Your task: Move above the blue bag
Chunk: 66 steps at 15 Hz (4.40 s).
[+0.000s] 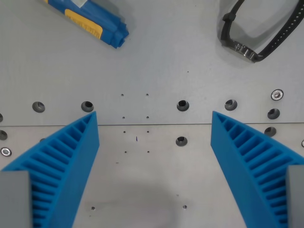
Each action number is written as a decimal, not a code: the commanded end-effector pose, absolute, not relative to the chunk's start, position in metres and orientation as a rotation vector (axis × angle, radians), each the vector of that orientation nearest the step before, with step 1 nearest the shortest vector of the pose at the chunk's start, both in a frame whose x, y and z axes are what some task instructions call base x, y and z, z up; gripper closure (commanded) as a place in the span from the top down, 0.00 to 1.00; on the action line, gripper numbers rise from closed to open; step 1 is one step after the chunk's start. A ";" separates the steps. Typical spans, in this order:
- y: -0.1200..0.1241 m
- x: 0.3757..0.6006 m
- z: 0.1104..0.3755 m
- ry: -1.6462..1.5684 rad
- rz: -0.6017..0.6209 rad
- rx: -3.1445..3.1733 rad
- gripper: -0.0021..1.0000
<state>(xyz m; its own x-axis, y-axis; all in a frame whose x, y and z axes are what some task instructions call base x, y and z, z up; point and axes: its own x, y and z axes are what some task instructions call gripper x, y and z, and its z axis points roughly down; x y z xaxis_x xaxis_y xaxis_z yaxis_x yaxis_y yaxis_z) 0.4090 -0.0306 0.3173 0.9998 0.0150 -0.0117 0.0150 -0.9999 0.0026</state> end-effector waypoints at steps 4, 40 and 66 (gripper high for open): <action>-0.031 0.409 0.320 0.029 -0.007 3.138 1.00; 0.047 0.455 0.205 1.376 0.081 2.783 1.00; 0.073 0.485 0.161 1.386 0.010 2.751 1.00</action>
<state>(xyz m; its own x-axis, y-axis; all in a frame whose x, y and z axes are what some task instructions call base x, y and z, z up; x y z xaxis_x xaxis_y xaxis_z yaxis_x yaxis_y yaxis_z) 0.4799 0.0713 0.1624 0.6206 0.7841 0.0068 0.7839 -0.6206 0.0165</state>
